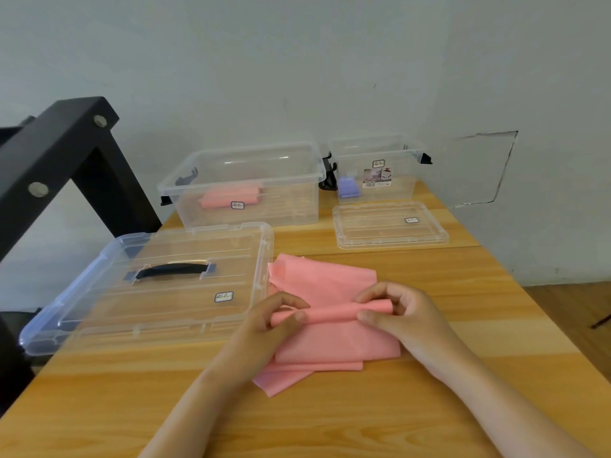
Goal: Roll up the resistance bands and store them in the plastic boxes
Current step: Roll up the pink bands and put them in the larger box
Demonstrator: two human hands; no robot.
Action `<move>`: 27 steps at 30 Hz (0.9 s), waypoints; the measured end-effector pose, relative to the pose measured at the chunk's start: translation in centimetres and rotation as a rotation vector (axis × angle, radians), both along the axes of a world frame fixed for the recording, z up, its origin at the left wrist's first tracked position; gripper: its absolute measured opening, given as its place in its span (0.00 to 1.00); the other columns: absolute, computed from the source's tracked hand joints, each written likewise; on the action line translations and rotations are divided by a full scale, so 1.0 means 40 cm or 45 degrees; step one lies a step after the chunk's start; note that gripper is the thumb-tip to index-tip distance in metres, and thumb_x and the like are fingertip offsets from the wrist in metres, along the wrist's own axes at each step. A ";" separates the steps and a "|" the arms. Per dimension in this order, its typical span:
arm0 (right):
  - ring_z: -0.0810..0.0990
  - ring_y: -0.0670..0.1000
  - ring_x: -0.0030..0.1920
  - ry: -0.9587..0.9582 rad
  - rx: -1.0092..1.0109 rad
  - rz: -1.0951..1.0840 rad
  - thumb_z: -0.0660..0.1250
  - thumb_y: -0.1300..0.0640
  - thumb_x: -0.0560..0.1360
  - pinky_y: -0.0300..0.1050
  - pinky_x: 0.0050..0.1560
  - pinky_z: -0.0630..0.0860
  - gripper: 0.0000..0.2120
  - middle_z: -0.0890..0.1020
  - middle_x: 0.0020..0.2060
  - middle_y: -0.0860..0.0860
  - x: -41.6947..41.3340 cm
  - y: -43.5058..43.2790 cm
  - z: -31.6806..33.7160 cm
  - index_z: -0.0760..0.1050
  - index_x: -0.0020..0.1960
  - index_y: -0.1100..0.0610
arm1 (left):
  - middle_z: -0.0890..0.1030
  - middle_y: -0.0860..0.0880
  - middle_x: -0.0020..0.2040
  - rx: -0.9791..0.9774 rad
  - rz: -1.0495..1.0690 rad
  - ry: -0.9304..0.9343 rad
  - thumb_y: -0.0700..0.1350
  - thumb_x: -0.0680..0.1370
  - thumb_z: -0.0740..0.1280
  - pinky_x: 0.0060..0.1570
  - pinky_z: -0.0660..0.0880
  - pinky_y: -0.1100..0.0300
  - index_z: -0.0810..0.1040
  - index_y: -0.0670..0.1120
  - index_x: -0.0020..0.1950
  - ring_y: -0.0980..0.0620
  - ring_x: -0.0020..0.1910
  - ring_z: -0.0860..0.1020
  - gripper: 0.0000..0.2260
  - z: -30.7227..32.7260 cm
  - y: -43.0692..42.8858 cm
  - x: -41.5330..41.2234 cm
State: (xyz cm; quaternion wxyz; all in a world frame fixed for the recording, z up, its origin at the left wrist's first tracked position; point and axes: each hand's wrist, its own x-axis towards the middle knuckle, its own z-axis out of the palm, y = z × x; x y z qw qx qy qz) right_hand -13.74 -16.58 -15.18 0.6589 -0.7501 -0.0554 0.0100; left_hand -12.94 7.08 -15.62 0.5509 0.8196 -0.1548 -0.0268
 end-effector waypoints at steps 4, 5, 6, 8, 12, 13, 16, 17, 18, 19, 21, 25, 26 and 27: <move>0.81 0.42 0.45 0.108 0.009 0.040 0.74 0.57 0.70 0.31 0.44 0.72 0.05 0.84 0.42 0.44 0.004 0.002 -0.005 0.82 0.46 0.51 | 0.75 0.60 0.38 -0.089 0.104 -0.080 0.37 0.74 0.71 0.33 0.64 0.70 0.79 0.47 0.49 0.62 0.31 0.68 0.07 0.003 -0.007 0.001; 0.80 0.43 0.45 0.104 0.006 0.036 0.74 0.58 0.70 0.31 0.44 0.72 0.04 0.84 0.42 0.44 0.005 0.002 -0.006 0.82 0.45 0.51 | 0.74 0.60 0.36 -0.115 0.119 -0.076 0.36 0.74 0.71 0.31 0.63 0.70 0.78 0.45 0.50 0.62 0.29 0.66 0.08 0.005 -0.008 0.000; 0.80 0.44 0.44 0.086 0.014 0.025 0.74 0.59 0.70 0.32 0.44 0.72 0.04 0.84 0.41 0.45 0.005 0.002 -0.006 0.82 0.44 0.51 | 0.73 0.59 0.35 -0.134 0.113 -0.063 0.37 0.74 0.72 0.29 0.61 0.69 0.78 0.45 0.50 0.61 0.28 0.64 0.08 0.007 -0.008 -0.001; 0.81 0.45 0.46 0.036 0.020 0.000 0.75 0.61 0.69 0.37 0.47 0.73 0.07 0.84 0.43 0.46 0.003 0.001 -0.003 0.82 0.42 0.50 | 0.75 0.56 0.37 -0.121 0.075 -0.040 0.44 0.75 0.72 0.32 0.64 0.69 0.77 0.48 0.52 0.59 0.31 0.67 0.08 0.007 -0.007 -0.001; 0.81 0.46 0.50 -0.008 0.042 0.045 0.75 0.64 0.69 0.38 0.51 0.73 0.09 0.84 0.47 0.47 0.000 0.000 -0.002 0.81 0.44 0.52 | 0.78 0.55 0.36 -0.101 -0.011 0.007 0.43 0.76 0.69 0.37 0.67 0.70 0.77 0.46 0.48 0.60 0.36 0.72 0.04 0.008 -0.014 -0.005; 0.81 0.44 0.50 0.010 0.049 0.056 0.76 0.61 0.69 0.35 0.49 0.73 0.08 0.84 0.47 0.47 0.000 0.001 -0.002 0.81 0.45 0.51 | 0.77 0.56 0.35 -0.112 0.012 -0.005 0.40 0.75 0.70 0.36 0.66 0.70 0.77 0.44 0.47 0.60 0.35 0.71 0.04 0.010 -0.016 -0.006; 0.81 0.40 0.47 0.045 0.047 0.049 0.75 0.58 0.69 0.28 0.45 0.71 0.06 0.84 0.43 0.43 0.000 0.005 -0.001 0.82 0.46 0.53 | 0.78 0.58 0.37 -0.205 0.135 -0.056 0.33 0.70 0.73 0.39 0.69 0.72 0.77 0.42 0.47 0.62 0.37 0.74 0.10 0.014 -0.014 -0.001; 0.81 0.41 0.47 0.038 0.041 0.041 0.75 0.58 0.69 0.29 0.45 0.71 0.06 0.84 0.42 0.43 0.001 0.006 -0.002 0.82 0.46 0.53 | 0.79 0.59 0.39 -0.238 0.160 -0.057 0.33 0.70 0.73 0.41 0.70 0.73 0.77 0.42 0.47 0.62 0.40 0.75 0.10 0.012 -0.012 0.001; 0.81 0.42 0.47 0.024 0.035 0.031 0.75 0.59 0.69 0.30 0.46 0.72 0.06 0.84 0.42 0.45 0.000 0.007 -0.002 0.82 0.45 0.53 | 0.79 0.60 0.41 -0.254 0.165 -0.058 0.34 0.71 0.72 0.43 0.70 0.73 0.77 0.44 0.48 0.63 0.42 0.76 0.09 0.011 -0.011 0.002; 0.81 0.43 0.48 0.010 0.035 0.021 0.75 0.60 0.69 0.31 0.47 0.73 0.06 0.84 0.43 0.46 -0.001 0.007 -0.002 0.82 0.45 0.53 | 0.79 0.61 0.42 -0.229 0.155 -0.052 0.36 0.73 0.71 0.44 0.69 0.74 0.77 0.45 0.49 0.63 0.43 0.75 0.08 0.010 -0.012 0.002; 0.81 0.45 0.49 -0.011 0.043 0.010 0.75 0.62 0.69 0.34 0.48 0.74 0.07 0.84 0.45 0.47 -0.002 0.007 -0.002 0.82 0.44 0.52 | 0.79 0.61 0.44 -0.123 0.107 -0.041 0.41 0.76 0.69 0.44 0.68 0.75 0.78 0.48 0.50 0.64 0.44 0.75 0.04 0.005 -0.014 -0.001; 0.81 0.43 0.44 0.046 0.132 0.028 0.74 0.62 0.70 0.32 0.44 0.73 0.07 0.84 0.43 0.46 0.001 0.007 -0.007 0.81 0.46 0.52 | 0.80 0.59 0.42 -0.219 0.158 -0.028 0.37 0.72 0.72 0.43 0.70 0.72 0.76 0.44 0.49 0.63 0.41 0.76 0.09 0.008 -0.012 0.000; 0.81 0.43 0.44 0.059 0.144 0.027 0.73 0.61 0.71 0.31 0.43 0.73 0.07 0.84 0.42 0.46 0.001 0.008 -0.007 0.81 0.47 0.52 | 0.82 0.57 0.43 -0.258 0.181 -0.031 0.35 0.71 0.73 0.44 0.71 0.71 0.76 0.44 0.49 0.62 0.43 0.78 0.11 0.009 -0.010 0.003; 0.81 0.43 0.44 0.057 0.136 0.019 0.73 0.60 0.71 0.30 0.43 0.73 0.06 0.84 0.43 0.46 0.002 0.009 -0.008 0.81 0.47 0.52 | 0.83 0.55 0.45 -0.286 0.193 -0.027 0.34 0.71 0.73 0.46 0.72 0.71 0.75 0.44 0.50 0.61 0.44 0.79 0.12 0.009 -0.009 0.004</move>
